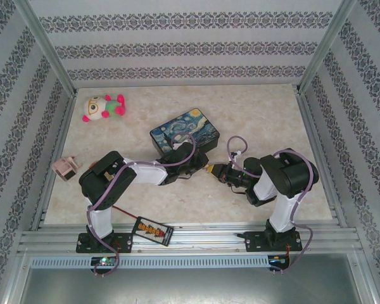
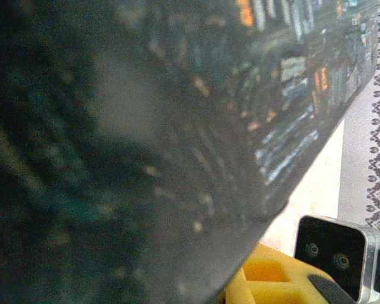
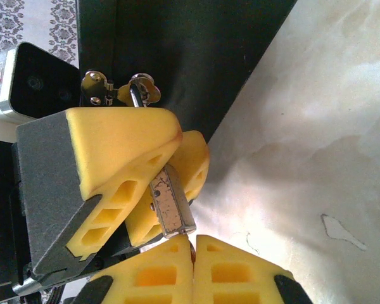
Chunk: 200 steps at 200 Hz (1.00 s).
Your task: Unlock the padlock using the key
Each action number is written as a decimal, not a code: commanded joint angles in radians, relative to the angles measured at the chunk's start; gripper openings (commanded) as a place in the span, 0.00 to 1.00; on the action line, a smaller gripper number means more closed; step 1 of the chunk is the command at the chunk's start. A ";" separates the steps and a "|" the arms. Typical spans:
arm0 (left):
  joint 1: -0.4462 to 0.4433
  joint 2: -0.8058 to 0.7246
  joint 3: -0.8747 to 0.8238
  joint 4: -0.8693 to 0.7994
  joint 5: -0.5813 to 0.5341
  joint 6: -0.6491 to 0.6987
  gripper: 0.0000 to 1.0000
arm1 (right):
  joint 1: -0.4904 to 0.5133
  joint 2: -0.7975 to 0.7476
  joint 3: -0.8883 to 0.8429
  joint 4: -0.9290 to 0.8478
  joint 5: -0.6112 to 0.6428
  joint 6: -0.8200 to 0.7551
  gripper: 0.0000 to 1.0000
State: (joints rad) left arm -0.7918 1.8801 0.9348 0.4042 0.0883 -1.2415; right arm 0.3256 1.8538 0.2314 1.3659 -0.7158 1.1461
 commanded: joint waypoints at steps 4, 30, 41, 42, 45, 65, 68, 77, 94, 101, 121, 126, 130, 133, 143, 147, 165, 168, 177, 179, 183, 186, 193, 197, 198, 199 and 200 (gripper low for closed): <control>-0.014 -0.032 -0.030 0.011 0.088 -0.050 0.05 | -0.005 -0.019 -0.010 0.019 0.070 -0.018 0.08; -0.013 -0.038 -0.037 0.010 0.076 -0.056 0.05 | -0.004 -0.025 -0.016 0.019 0.073 -0.016 0.17; -0.013 -0.041 -0.046 0.012 0.066 -0.062 0.05 | -0.006 -0.029 -0.022 0.019 0.075 -0.016 0.22; -0.013 -0.041 -0.046 0.013 0.065 -0.063 0.05 | -0.006 -0.030 -0.023 0.019 0.075 -0.016 0.22; -0.012 -0.042 -0.048 0.012 0.062 -0.065 0.05 | -0.005 -0.032 -0.025 0.019 0.076 -0.016 0.23; -0.012 -0.049 -0.060 0.013 0.047 -0.073 0.05 | -0.005 -0.047 -0.037 0.019 0.074 -0.017 0.28; -0.012 -0.049 -0.061 0.012 0.045 -0.075 0.05 | -0.006 -0.049 -0.038 0.019 0.074 -0.018 0.29; -0.011 -0.049 -0.062 0.011 0.042 -0.076 0.05 | -0.006 -0.055 -0.043 0.019 0.073 -0.019 0.31; -0.011 -0.044 -0.060 0.012 0.044 -0.078 0.05 | -0.005 -0.070 -0.053 0.019 0.073 -0.020 0.34; -0.011 -0.040 -0.059 0.012 0.045 -0.079 0.05 | -0.005 -0.076 -0.058 0.019 0.074 -0.022 0.34; -0.010 -0.034 -0.059 0.024 0.049 -0.086 0.05 | -0.003 -0.096 -0.078 0.012 0.083 -0.029 0.35; -0.010 -0.035 -0.060 0.027 0.050 -0.086 0.05 | -0.002 -0.103 -0.084 0.011 0.085 -0.032 0.35; -0.011 -0.034 -0.060 0.028 0.048 -0.087 0.05 | -0.002 -0.107 -0.088 0.009 0.087 -0.033 0.35; -0.011 -0.033 -0.060 0.028 0.048 -0.087 0.05 | 0.000 -0.111 -0.093 0.006 0.089 -0.034 0.35; -0.011 -0.034 -0.061 0.030 0.048 -0.087 0.05 | 0.005 -0.125 -0.105 -0.001 0.098 -0.037 0.35; -0.011 -0.033 -0.062 0.030 0.048 -0.087 0.05 | 0.006 -0.130 -0.109 -0.002 0.100 -0.039 0.35; -0.011 -0.035 -0.062 0.030 0.048 -0.085 0.05 | 0.021 -0.152 -0.123 -0.018 0.111 -0.045 0.33; -0.011 -0.035 -0.062 0.029 0.048 -0.086 0.05 | 0.024 -0.156 -0.125 -0.020 0.113 -0.046 0.33; -0.011 -0.035 -0.062 0.030 0.048 -0.086 0.05 | 0.032 -0.165 -0.126 -0.028 0.117 -0.049 0.32; -0.011 -0.035 -0.062 0.031 0.048 -0.086 0.05 | 0.035 -0.167 -0.126 -0.030 0.118 -0.049 0.32; -0.011 -0.035 -0.062 0.031 0.048 -0.087 0.05 | 0.041 -0.170 -0.126 -0.033 0.120 -0.050 0.31; -0.011 -0.035 -0.063 0.030 0.048 -0.087 0.05 | 0.044 -0.172 -0.124 -0.036 0.122 -0.050 0.30; -0.011 -0.035 -0.064 0.032 0.048 -0.087 0.05 | 0.055 -0.177 -0.121 -0.041 0.127 -0.051 0.30; -0.011 -0.035 -0.064 0.033 0.048 -0.087 0.05 | 0.060 -0.180 -0.120 -0.042 0.130 -0.050 0.30; -0.011 -0.035 -0.064 0.033 0.048 -0.087 0.05 | 0.061 -0.180 -0.120 -0.042 0.131 -0.050 0.30; -0.011 -0.035 -0.065 0.033 0.048 -0.087 0.05 | 0.063 -0.180 -0.120 -0.043 0.131 -0.051 0.29; -0.011 -0.035 -0.065 0.034 0.048 -0.087 0.05 | 0.064 -0.180 -0.119 -0.043 0.132 -0.051 0.29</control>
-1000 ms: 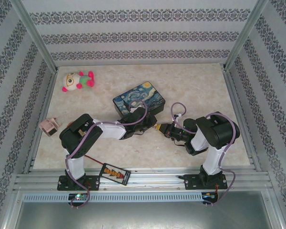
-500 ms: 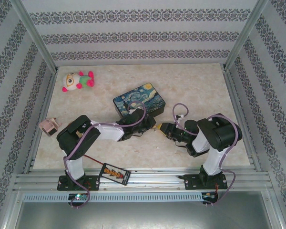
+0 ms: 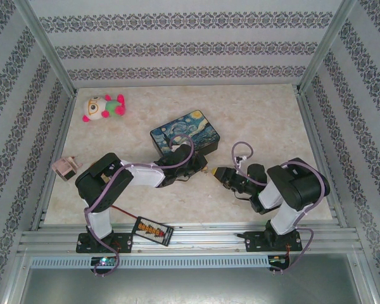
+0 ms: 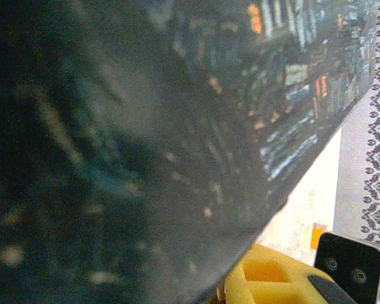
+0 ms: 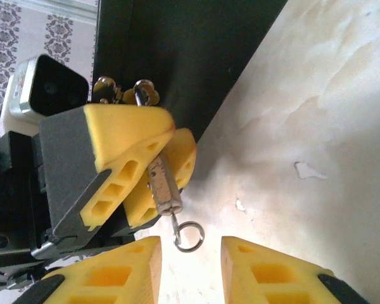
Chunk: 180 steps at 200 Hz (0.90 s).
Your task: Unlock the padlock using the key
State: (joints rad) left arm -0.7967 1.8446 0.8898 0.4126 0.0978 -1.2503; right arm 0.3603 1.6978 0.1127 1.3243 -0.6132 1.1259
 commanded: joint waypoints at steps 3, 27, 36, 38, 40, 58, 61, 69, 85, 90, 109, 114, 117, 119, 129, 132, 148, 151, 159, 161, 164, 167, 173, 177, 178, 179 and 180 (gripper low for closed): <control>-0.006 0.001 -0.021 0.026 0.039 -0.080 0.05 | 0.034 -0.026 0.002 -0.003 0.032 -0.030 0.29; -0.006 -0.001 -0.028 0.033 0.039 -0.083 0.05 | 0.062 -0.023 0.020 -0.014 0.047 -0.030 0.29; -0.006 -0.002 -0.029 0.035 0.039 -0.083 0.05 | 0.069 -0.016 0.027 -0.016 0.051 -0.029 0.29; -0.006 -0.002 -0.029 0.035 0.039 -0.083 0.05 | 0.070 -0.014 0.028 -0.016 0.052 -0.031 0.29; -0.006 -0.002 -0.030 0.034 0.039 -0.083 0.05 | 0.072 -0.013 0.029 -0.015 0.053 -0.031 0.29; -0.006 -0.004 -0.034 0.038 0.039 -0.084 0.05 | 0.080 0.006 0.042 -0.010 0.056 -0.029 0.27; -0.006 -0.004 -0.034 0.038 0.039 -0.084 0.05 | 0.080 0.009 0.044 -0.008 0.055 -0.028 0.27; -0.006 -0.006 -0.035 0.038 0.039 -0.084 0.05 | 0.082 0.018 0.050 -0.005 0.056 -0.028 0.25; -0.006 -0.007 -0.039 0.042 0.039 -0.084 0.05 | 0.085 0.031 0.061 -0.003 0.060 -0.026 0.23; -0.006 -0.006 -0.038 0.043 0.039 -0.086 0.05 | 0.085 0.035 0.063 -0.003 0.059 -0.028 0.23; -0.006 -0.008 -0.038 0.043 0.040 -0.086 0.05 | 0.085 0.054 0.075 0.005 0.061 -0.025 0.19; -0.006 -0.008 -0.038 0.042 0.040 -0.086 0.05 | 0.085 0.060 0.077 0.009 0.061 -0.023 0.16; -0.006 -0.007 -0.038 0.043 0.041 -0.087 0.05 | 0.085 0.063 0.078 0.012 0.061 -0.021 0.13; -0.006 -0.007 -0.038 0.043 0.040 -0.086 0.05 | 0.085 0.065 0.079 0.015 0.062 -0.021 0.12; -0.006 -0.008 -0.038 0.042 0.040 -0.084 0.05 | 0.085 0.073 0.081 0.025 0.064 -0.017 0.05; -0.006 -0.007 -0.038 0.043 0.040 -0.084 0.05 | 0.085 0.075 0.083 0.028 0.064 -0.015 0.03; -0.006 -0.006 -0.038 0.043 0.042 -0.083 0.06 | 0.086 0.080 0.090 0.039 0.065 -0.008 0.00; -0.006 -0.006 -0.038 0.043 0.042 -0.083 0.06 | 0.086 0.080 0.092 0.041 0.064 -0.006 0.00; -0.006 -0.005 -0.039 0.046 0.044 -0.081 0.08 | 0.085 0.079 0.097 0.042 0.064 -0.003 0.00; -0.006 -0.005 -0.040 0.047 0.045 -0.081 0.09 | 0.085 0.079 0.098 0.044 0.064 -0.002 0.00; -0.006 -0.005 -0.041 0.050 0.045 -0.080 0.10 | 0.085 0.077 0.100 0.044 0.063 -0.001 0.00; -0.006 -0.005 -0.041 0.052 0.045 -0.080 0.13 | 0.086 0.076 0.103 0.042 0.063 0.000 0.00; -0.006 -0.005 -0.046 0.062 0.045 -0.076 0.22 | 0.085 0.074 0.106 0.042 0.063 0.002 0.00; -0.006 -0.007 -0.049 0.071 0.045 -0.075 0.29 | 0.085 0.073 0.108 0.042 0.063 0.004 0.00; -0.006 -0.007 -0.049 0.073 0.045 -0.074 0.30 | 0.085 0.073 0.108 0.042 0.063 0.004 0.00; -0.006 -0.006 -0.049 0.075 0.045 -0.074 0.32 | 0.085 0.073 0.109 0.042 0.063 0.005 0.00; -0.006 -0.006 -0.050 0.077 0.045 -0.074 0.33 | 0.085 0.073 0.109 0.042 0.063 0.005 0.00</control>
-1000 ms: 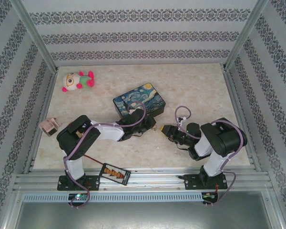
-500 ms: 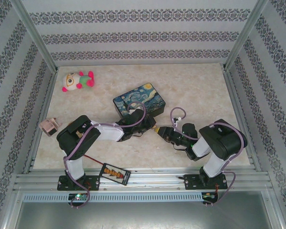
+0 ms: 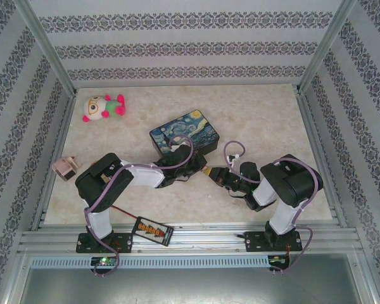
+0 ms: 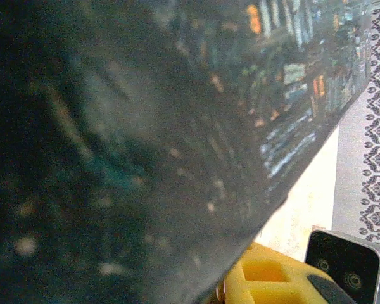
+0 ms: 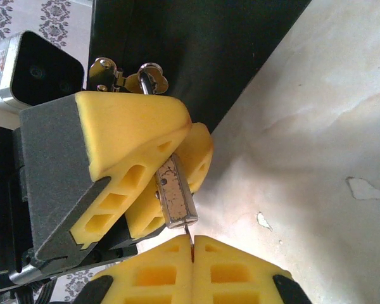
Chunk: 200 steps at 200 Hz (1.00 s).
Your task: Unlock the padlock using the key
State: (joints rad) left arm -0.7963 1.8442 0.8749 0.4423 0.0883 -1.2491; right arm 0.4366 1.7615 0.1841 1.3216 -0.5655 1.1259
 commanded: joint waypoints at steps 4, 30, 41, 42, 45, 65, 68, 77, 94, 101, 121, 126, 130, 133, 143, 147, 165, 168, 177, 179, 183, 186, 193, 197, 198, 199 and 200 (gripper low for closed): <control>-0.006 -0.008 -0.038 0.055 0.054 -0.072 0.37 | 0.008 0.008 0.040 0.045 0.016 0.006 0.00; -0.007 -0.024 -0.050 0.079 0.039 -0.035 0.55 | 0.007 0.006 0.044 0.047 0.020 0.015 0.00; -0.007 -0.037 -0.063 0.089 0.018 -0.021 0.56 | 0.007 0.007 0.046 0.048 0.019 0.020 0.00; -0.007 -0.039 -0.065 0.089 0.016 -0.020 0.56 | 0.007 0.007 0.046 0.048 0.019 0.021 0.00; -0.007 -0.043 -0.069 0.092 0.011 -0.015 0.57 | 0.007 0.007 0.047 0.048 0.019 0.022 0.00; -0.008 -0.078 -0.100 0.113 -0.031 0.013 0.72 | 0.007 0.007 0.048 0.051 0.022 0.035 0.01; -0.009 -0.083 -0.105 0.115 -0.038 0.018 0.72 | 0.007 0.007 0.048 0.051 0.022 0.036 0.01; -0.009 -0.100 -0.121 0.127 -0.059 0.034 0.72 | 0.007 0.006 0.048 0.053 0.023 0.041 0.02; -0.009 -0.120 -0.157 0.191 -0.094 0.063 0.70 | 0.007 0.005 0.048 0.055 0.023 0.048 0.02; -0.008 -0.122 -0.172 0.232 -0.104 0.079 0.69 | 0.007 0.004 0.049 0.056 0.023 0.053 0.03; -0.007 -0.112 -0.197 0.338 -0.112 0.104 0.67 | 0.008 0.001 0.051 0.059 0.022 0.067 0.03; -0.007 -0.107 -0.197 0.357 -0.109 0.107 0.66 | 0.008 0.000 0.051 0.060 0.021 0.069 0.03; -0.007 -0.102 -0.197 0.368 -0.104 0.109 0.66 | 0.008 -0.002 0.052 0.060 0.020 0.070 0.03; -0.007 -0.098 -0.196 0.373 -0.102 0.109 0.65 | 0.008 -0.002 0.052 0.060 0.020 0.072 0.03; -0.007 -0.086 -0.192 0.385 -0.093 0.099 0.63 | 0.008 -0.004 0.055 0.060 0.019 0.076 0.03; -0.007 -0.080 -0.191 0.388 -0.092 0.095 0.62 | 0.008 -0.005 0.056 0.060 0.018 0.078 0.03; -0.007 -0.054 -0.196 0.414 -0.088 0.069 0.56 | 0.008 -0.005 0.062 0.060 0.015 0.086 0.04; -0.007 -0.051 -0.198 0.418 -0.088 0.064 0.55 | 0.008 -0.005 0.063 0.060 0.015 0.087 0.03; -0.007 -0.037 -0.201 0.430 -0.088 0.050 0.52 | 0.008 -0.005 0.066 0.060 0.013 0.090 0.04; -0.007 -0.035 -0.202 0.433 -0.088 0.047 0.52 | 0.008 -0.005 0.066 0.060 0.012 0.092 0.04; -0.007 -0.029 -0.204 0.440 -0.087 0.042 0.51 | 0.008 -0.005 0.067 0.060 0.012 0.093 0.04; -0.007 -0.025 -0.206 0.444 -0.087 0.038 0.51 | 0.008 -0.005 0.069 0.061 0.011 0.095 0.04; -0.007 -0.017 -0.207 0.453 -0.085 0.028 0.50 | 0.008 -0.005 0.072 0.061 0.009 0.097 0.04; -0.007 -0.012 -0.209 0.458 -0.084 0.022 0.50 | 0.008 -0.005 0.074 0.062 0.009 0.098 0.04; -0.007 -0.011 -0.209 0.459 -0.084 0.021 0.50 | 0.008 -0.005 0.074 0.062 0.009 0.099 0.04; -0.007 -0.010 -0.209 0.460 -0.084 0.020 0.50 | 0.008 -0.005 0.074 0.061 0.009 0.099 0.04; -0.007 -0.009 -0.209 0.462 -0.083 0.018 0.50 | 0.008 -0.005 0.074 0.061 0.008 0.100 0.04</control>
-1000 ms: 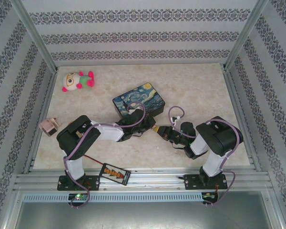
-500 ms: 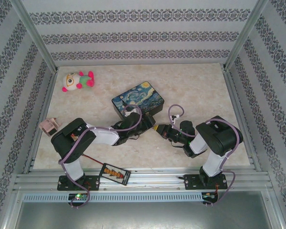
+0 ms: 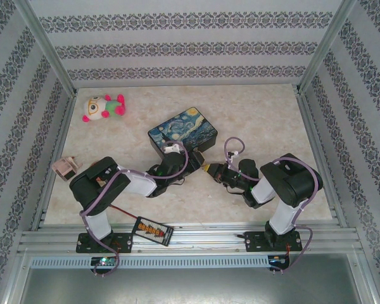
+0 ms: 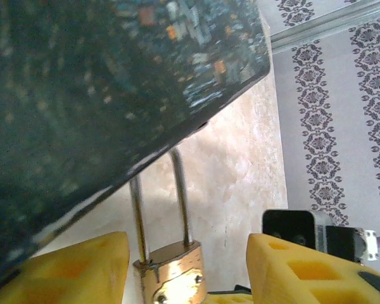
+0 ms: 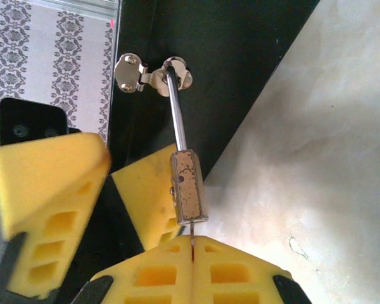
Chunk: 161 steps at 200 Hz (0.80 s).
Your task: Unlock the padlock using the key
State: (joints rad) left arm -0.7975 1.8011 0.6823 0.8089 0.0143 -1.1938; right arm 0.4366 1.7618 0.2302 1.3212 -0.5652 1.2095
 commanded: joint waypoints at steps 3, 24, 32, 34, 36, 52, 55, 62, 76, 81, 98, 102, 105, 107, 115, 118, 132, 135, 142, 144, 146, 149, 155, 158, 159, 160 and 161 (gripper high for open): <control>-0.006 0.038 -0.017 0.099 -0.008 -0.041 0.50 | 0.008 -0.005 0.030 0.062 0.007 0.017 0.04; -0.006 0.056 -0.023 0.122 -0.007 -0.059 0.50 | 0.008 -0.004 0.038 0.062 0.005 0.022 0.04; -0.006 0.060 -0.023 0.125 -0.007 -0.061 0.50 | 0.008 -0.002 0.040 0.062 0.005 0.022 0.04; -0.006 0.061 -0.023 0.125 -0.007 -0.061 0.51 | 0.008 -0.001 0.041 0.062 0.005 0.023 0.04; -0.006 0.061 -0.023 0.126 -0.007 -0.062 0.50 | 0.008 -0.001 0.041 0.062 0.005 0.024 0.04; -0.006 0.067 -0.021 0.134 -0.011 -0.062 0.48 | 0.010 0.005 0.045 0.062 0.004 0.024 0.04; -0.006 0.067 -0.021 0.137 -0.013 -0.060 0.47 | 0.010 0.005 0.044 0.062 0.004 0.024 0.04; -0.006 0.070 -0.017 0.141 -0.014 -0.060 0.45 | 0.010 0.008 0.045 0.064 0.004 0.025 0.04; -0.006 0.076 -0.008 0.146 -0.017 -0.057 0.42 | 0.011 0.012 0.046 0.064 0.005 0.025 0.04; -0.006 0.080 -0.003 0.147 -0.017 -0.055 0.41 | 0.013 0.014 0.047 0.064 0.005 0.025 0.04; -0.006 0.093 0.012 0.147 -0.017 -0.055 0.36 | 0.013 0.017 0.047 0.064 0.007 0.024 0.04; -0.006 0.096 0.013 0.147 -0.017 -0.055 0.35 | 0.012 0.018 0.047 0.064 0.007 0.024 0.04; -0.006 0.097 0.015 0.147 -0.017 -0.056 0.35 | 0.013 0.019 0.047 0.064 0.007 0.024 0.04; -0.006 0.098 0.016 0.147 -0.019 -0.057 0.34 | 0.013 0.019 0.047 0.064 0.007 0.023 0.04; -0.005 0.103 0.020 0.145 -0.018 -0.059 0.31 | 0.013 0.019 0.047 0.064 0.008 0.022 0.04; -0.006 0.104 0.021 0.145 -0.017 -0.060 0.30 | 0.013 0.019 0.046 0.064 0.008 0.022 0.04; -0.005 0.111 0.025 0.145 -0.018 -0.064 0.26 | 0.013 0.019 0.044 0.064 0.009 0.021 0.04; -0.005 0.112 0.026 0.146 -0.017 -0.066 0.25 | 0.013 0.019 0.044 0.064 0.008 0.021 0.04; -0.005 0.115 0.028 0.147 -0.017 -0.066 0.23 | 0.013 0.020 0.044 0.064 0.009 0.019 0.04; -0.005 0.116 0.029 0.147 -0.017 -0.067 0.23 | 0.013 0.020 0.044 0.064 0.010 0.019 0.04; -0.005 0.117 0.029 0.147 -0.017 -0.068 0.22 | 0.013 0.020 0.044 0.064 0.009 0.019 0.04; -0.005 0.118 0.029 0.148 -0.017 -0.068 0.22 | 0.013 0.021 0.044 0.063 0.010 0.019 0.04; -0.005 0.117 0.031 0.148 -0.017 -0.068 0.21 | 0.013 0.019 0.044 0.064 0.010 0.018 0.04; -0.005 0.117 0.030 0.148 -0.017 -0.067 0.20 | 0.013 0.019 0.043 0.064 0.010 0.018 0.04; -0.005 0.117 0.030 0.148 -0.017 -0.067 0.20 | 0.013 0.019 0.042 0.064 0.010 0.017 0.04; -0.005 0.117 0.031 0.148 -0.017 -0.067 0.20 | 0.013 0.019 0.042 0.064 0.010 0.017 0.04; -0.005 0.117 0.030 0.148 -0.017 -0.066 0.20 | 0.013 0.019 0.041 0.064 0.010 0.016 0.04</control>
State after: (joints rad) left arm -0.7975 1.8881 0.6941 0.9283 -0.0090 -1.2381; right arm 0.4366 1.7702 0.2562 1.3293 -0.5545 1.2327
